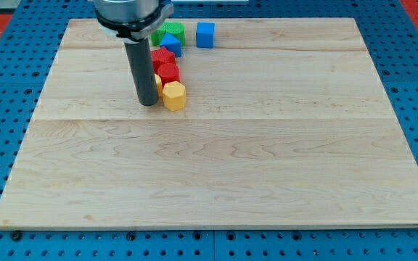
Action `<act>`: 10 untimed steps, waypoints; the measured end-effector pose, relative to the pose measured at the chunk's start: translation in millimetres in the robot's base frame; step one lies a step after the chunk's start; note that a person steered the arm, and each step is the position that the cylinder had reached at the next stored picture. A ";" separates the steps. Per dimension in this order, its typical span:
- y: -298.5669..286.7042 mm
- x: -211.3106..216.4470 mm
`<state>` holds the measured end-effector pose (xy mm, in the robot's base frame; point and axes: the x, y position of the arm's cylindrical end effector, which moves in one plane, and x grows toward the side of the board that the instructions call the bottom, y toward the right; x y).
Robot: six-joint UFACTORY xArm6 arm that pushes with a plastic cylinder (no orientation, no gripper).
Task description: Place the arm bottom to the yellow heart
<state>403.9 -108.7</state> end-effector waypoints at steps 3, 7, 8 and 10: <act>-59.2 -23.8; -54.9 37.6; -43.4 43.4; -25.1 47.1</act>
<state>450.9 -133.9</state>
